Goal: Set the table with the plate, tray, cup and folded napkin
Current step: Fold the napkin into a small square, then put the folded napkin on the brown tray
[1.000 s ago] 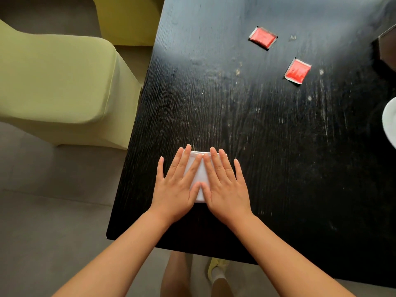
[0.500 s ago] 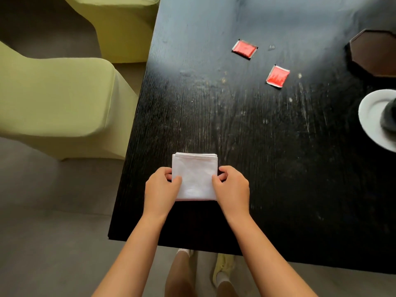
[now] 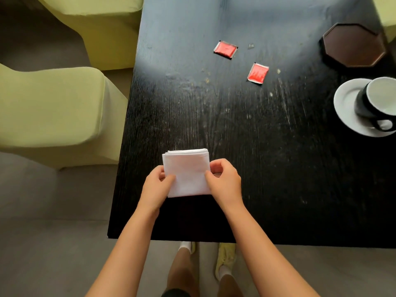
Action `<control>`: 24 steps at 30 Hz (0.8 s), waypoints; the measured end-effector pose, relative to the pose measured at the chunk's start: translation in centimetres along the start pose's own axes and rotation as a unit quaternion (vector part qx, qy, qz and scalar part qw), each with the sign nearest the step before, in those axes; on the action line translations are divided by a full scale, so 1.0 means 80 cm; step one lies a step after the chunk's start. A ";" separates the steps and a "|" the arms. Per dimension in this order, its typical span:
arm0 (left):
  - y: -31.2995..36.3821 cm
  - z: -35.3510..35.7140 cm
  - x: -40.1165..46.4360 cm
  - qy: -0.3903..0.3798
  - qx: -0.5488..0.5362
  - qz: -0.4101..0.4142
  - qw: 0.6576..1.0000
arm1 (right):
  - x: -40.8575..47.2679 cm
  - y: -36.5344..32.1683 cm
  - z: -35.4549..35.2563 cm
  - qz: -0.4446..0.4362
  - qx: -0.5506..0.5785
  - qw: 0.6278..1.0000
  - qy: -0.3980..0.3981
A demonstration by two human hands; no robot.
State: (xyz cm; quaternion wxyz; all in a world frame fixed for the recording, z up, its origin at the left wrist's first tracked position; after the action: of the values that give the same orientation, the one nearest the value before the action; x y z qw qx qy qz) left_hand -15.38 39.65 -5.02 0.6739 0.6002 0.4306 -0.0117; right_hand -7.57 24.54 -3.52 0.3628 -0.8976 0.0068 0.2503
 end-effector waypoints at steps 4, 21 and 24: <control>0.015 0.015 -0.010 -0.129 -0.094 -0.079 0.984 | -0.011 -0.010 -0.047 -0.012 0.049 0.999 0.000; 0.197 0.189 -0.184 -0.295 -0.087 0.059 0.950 | -0.115 0.017 -0.337 -0.036 0.198 0.970 0.134; 0.212 0.227 -0.228 -0.291 -0.118 0.090 0.945 | -0.134 0.029 -0.389 -0.059 0.193 0.972 0.118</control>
State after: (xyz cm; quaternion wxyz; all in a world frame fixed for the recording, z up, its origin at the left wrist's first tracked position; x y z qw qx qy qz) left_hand -7.53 20.39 17.76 0.8343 0.5229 0.1584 -0.0738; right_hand -3.55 0.60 18.88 0.5397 -0.8328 0.0447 0.1148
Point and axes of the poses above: each hand's wrist, its own x-axis towards the middle knuckle, its own z-axis out of the palm, y = z × x, the point moved 3 cm from there along x, towards the middle knuckle, and after that the axes turned 14 degrees about -x, right-handed, at the moved point
